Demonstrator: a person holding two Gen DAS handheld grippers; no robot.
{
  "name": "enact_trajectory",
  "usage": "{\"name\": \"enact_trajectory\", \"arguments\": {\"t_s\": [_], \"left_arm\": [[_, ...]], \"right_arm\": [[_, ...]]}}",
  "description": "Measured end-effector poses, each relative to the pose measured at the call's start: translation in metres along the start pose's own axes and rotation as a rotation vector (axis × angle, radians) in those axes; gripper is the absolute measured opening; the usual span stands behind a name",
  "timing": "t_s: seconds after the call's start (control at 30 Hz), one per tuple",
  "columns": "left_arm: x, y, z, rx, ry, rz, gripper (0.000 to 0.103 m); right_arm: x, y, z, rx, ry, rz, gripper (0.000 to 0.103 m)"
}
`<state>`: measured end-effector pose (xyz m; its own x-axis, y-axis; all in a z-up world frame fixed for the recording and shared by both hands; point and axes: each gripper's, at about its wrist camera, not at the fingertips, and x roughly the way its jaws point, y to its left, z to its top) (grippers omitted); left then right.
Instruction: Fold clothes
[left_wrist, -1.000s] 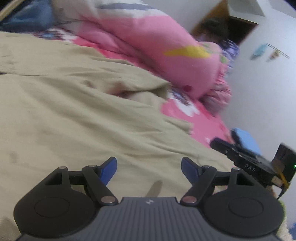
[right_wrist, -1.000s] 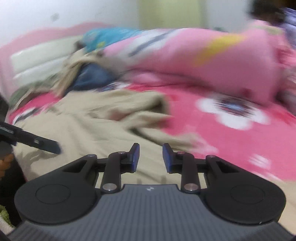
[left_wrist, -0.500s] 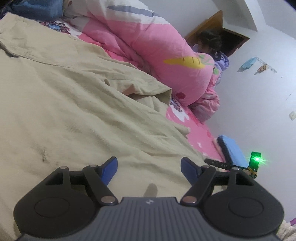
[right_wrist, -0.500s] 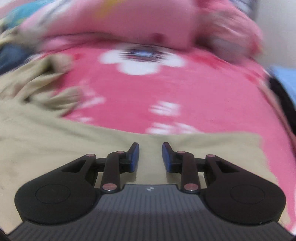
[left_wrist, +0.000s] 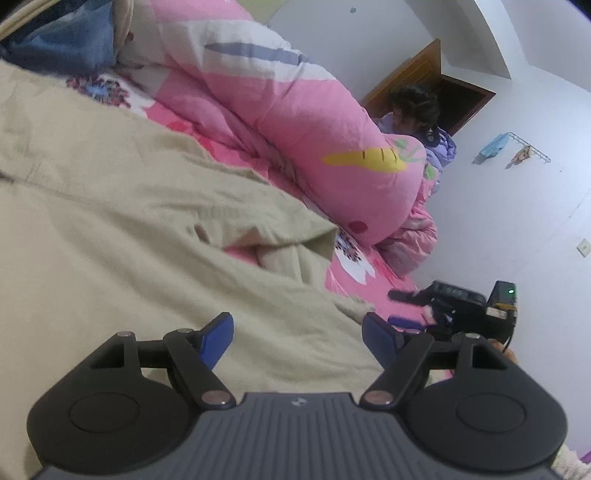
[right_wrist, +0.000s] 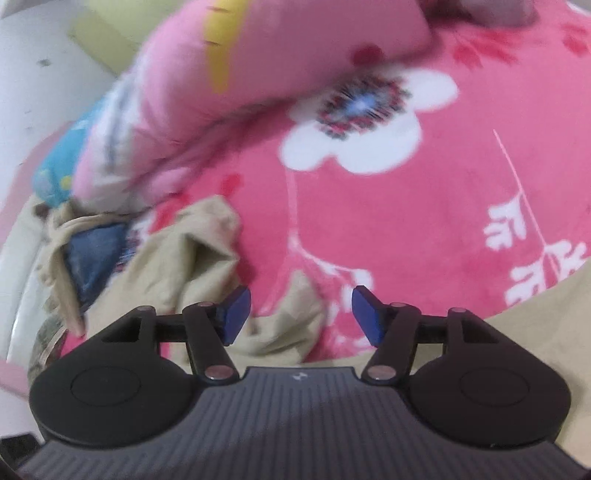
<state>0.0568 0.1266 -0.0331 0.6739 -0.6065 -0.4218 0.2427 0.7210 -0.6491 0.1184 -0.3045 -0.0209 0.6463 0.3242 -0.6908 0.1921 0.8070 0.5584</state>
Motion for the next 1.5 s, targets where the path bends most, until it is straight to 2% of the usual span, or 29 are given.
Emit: {"name": "enact_trajectory", "arguments": {"t_s": [0.1,0.2,0.33,0.4,0.47,0.53,0.63,0.73,0.8,0.93,1.2,1.33,1.5], "left_arm": [[0.011,0.003,0.008,0.028,-0.012,0.037,0.078],[0.022,0.01,0.011,0.032,-0.006,0.073,0.078],[0.024,0.011,0.024,0.016,-0.033,0.063,0.077],[0.026,0.005,0.038,0.029,-0.062,0.068,0.078],[0.03,0.0,0.056,0.031,-0.087,0.092,0.078],[0.042,0.0,0.076,0.014,-0.111,0.135,0.079],[0.073,0.014,0.104,-0.021,-0.113,0.228,0.078],[0.101,0.038,0.116,-0.057,-0.088,0.301,0.076],[0.107,0.053,0.113,-0.09,-0.109,0.326,0.075],[0.107,0.077,0.098,-0.123,-0.129,0.286,0.074],[0.106,0.076,0.089,-0.053,-0.15,0.268,0.076],[0.106,0.077,0.089,-0.053,-0.155,0.255,0.077],[0.107,0.078,0.089,-0.053,-0.155,0.248,0.077]], "right_arm": [[0.022,-0.013,0.003,0.129,0.074,0.032,0.062],[0.029,-0.007,0.001,0.099,0.091,0.071,0.063],[0.038,0.01,-0.004,0.027,0.143,0.116,0.061],[0.044,0.019,-0.007,-0.033,0.14,0.095,0.053],[0.047,0.022,-0.008,-0.066,0.128,0.075,0.028],[0.047,0.019,-0.008,-0.07,0.122,0.079,0.015],[0.047,0.019,-0.006,-0.087,0.102,0.084,0.008],[0.05,0.03,0.005,-0.146,0.049,0.061,0.006],[0.047,0.041,0.015,-0.21,-0.009,0.029,0.006],[0.029,0.059,0.043,-0.34,-0.139,-0.049,0.006],[-0.001,0.065,0.104,-0.541,-0.366,-0.29,0.006],[0.003,0.052,0.133,-0.572,-0.409,-0.389,0.006],[0.039,0.018,0.168,-0.485,-0.369,-0.427,0.006]]}}
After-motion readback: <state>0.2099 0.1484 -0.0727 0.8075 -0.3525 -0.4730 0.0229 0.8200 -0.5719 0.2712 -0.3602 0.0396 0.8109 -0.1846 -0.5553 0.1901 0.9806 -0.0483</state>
